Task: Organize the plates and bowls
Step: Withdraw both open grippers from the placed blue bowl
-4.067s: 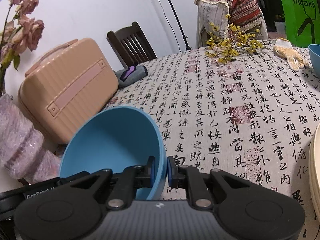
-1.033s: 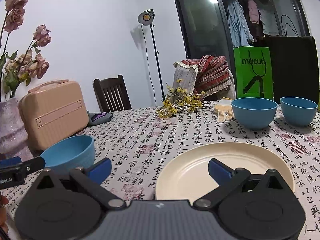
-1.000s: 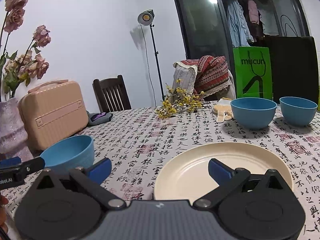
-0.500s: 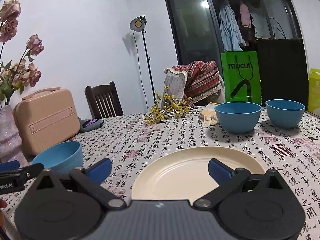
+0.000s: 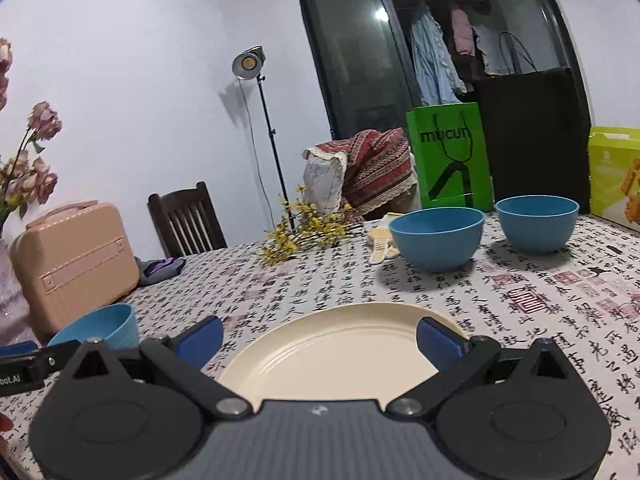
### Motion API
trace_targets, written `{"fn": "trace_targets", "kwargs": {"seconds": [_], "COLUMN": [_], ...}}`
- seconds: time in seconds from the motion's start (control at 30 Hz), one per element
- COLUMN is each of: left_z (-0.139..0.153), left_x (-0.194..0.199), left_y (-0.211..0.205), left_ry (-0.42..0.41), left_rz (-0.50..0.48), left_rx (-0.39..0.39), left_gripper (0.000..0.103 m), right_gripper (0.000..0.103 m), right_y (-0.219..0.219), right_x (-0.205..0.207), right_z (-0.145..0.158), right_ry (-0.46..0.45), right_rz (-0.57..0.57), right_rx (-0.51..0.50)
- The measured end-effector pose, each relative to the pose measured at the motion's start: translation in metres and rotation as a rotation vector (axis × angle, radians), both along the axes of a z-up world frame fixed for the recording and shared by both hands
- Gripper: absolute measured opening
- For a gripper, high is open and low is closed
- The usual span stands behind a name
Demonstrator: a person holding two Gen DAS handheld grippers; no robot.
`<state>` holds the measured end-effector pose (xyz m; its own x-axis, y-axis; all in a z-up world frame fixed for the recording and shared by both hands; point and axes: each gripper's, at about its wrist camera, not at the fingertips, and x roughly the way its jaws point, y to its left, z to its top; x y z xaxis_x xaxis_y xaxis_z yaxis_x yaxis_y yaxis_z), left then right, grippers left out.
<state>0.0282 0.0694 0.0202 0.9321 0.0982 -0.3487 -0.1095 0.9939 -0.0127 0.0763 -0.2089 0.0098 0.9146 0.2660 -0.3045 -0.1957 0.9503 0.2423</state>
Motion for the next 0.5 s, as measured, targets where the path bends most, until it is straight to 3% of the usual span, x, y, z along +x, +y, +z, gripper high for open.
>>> {"fn": "trace_targets", "kwargs": {"seconds": [0.5], "left_z": [0.018], "left_x": [0.031], "left_y": [-0.056], "left_ry": [-0.03], "left_rz": [-0.084], "left_rx": [0.011], "left_gripper": [0.103], "right_gripper": [0.103], "right_y": [-0.051], "right_x": [0.022], "right_z": [0.006], "right_ry": [0.002], "right_rz": [-0.093], "right_rx": [0.046]}}
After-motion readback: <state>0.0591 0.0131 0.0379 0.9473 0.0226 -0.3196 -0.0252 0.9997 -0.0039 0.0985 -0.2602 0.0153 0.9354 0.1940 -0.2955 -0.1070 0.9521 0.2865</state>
